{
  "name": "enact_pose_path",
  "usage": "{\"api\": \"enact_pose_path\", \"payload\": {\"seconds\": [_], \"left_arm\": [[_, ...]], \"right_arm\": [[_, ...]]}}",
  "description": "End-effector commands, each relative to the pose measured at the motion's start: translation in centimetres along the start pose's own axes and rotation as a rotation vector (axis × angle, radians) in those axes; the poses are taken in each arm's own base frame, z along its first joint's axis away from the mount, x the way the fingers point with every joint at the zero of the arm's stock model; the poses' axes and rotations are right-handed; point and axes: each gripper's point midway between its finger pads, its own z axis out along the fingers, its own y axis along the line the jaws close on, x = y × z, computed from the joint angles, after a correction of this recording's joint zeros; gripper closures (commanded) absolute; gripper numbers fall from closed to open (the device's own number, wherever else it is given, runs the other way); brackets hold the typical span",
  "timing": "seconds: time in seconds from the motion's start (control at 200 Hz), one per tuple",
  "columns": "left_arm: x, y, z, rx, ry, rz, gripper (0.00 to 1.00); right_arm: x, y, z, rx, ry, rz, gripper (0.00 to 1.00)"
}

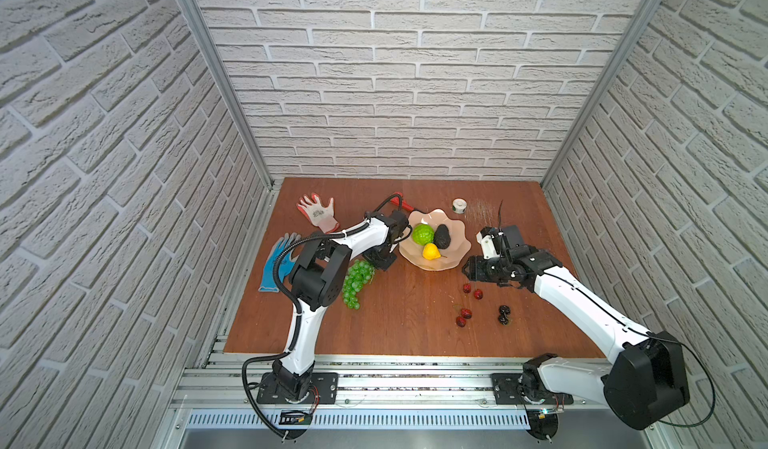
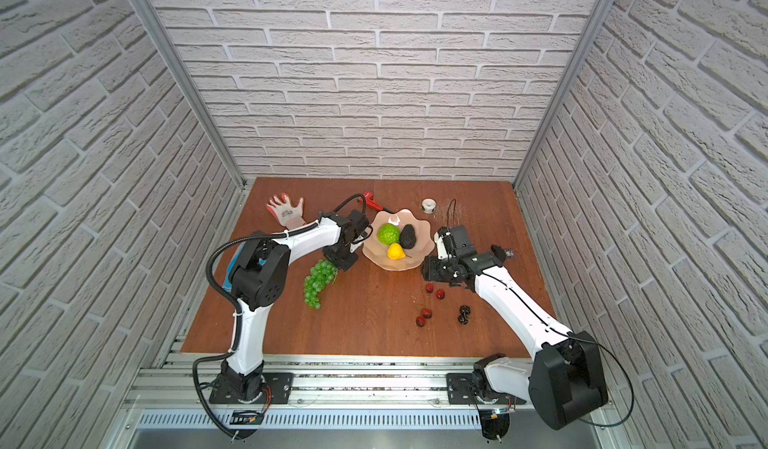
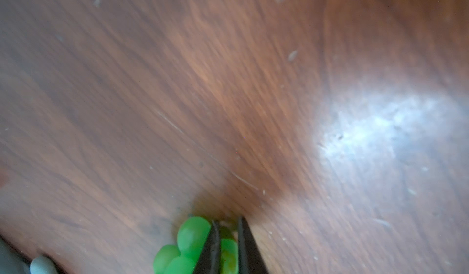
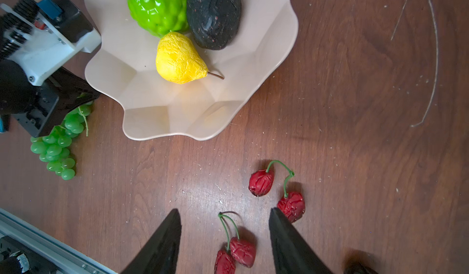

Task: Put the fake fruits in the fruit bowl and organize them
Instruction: 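Close the left gripper on the grape bunch stem, then lift the grape bunch and carry it over the bowl with the left gripper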

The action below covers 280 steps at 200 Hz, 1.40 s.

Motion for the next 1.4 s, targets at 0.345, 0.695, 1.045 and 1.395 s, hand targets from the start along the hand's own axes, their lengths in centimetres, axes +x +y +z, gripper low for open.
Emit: {"api": "enact_pose_path", "payload": {"seconds": [0.345,0.695,1.045,1.395], "left_arm": [[0.5,0.2,-1.8,-0.005,0.013,0.018,1.0],[0.9,1.6,-8.1,0.009,-0.088,-0.05,1.0],[1.4,1.6,-16.9,0.14,-0.264,-0.116,1.0],[-2.3,0.8,-28.3,0.356,-0.562,-0.193,1.0]], "right_arm": [[-1.9,1.2,-2.6,-0.033,-0.1,-0.052,0.42],[-2.7,2.0,-4.3,-0.058,-0.148,-0.058,0.42],[-3.7,2.6,-5.9,-0.082,-0.202,-0.063,0.42],[-4.5,3.1,-6.8,-0.096,-0.241,-0.07,0.42]]}}
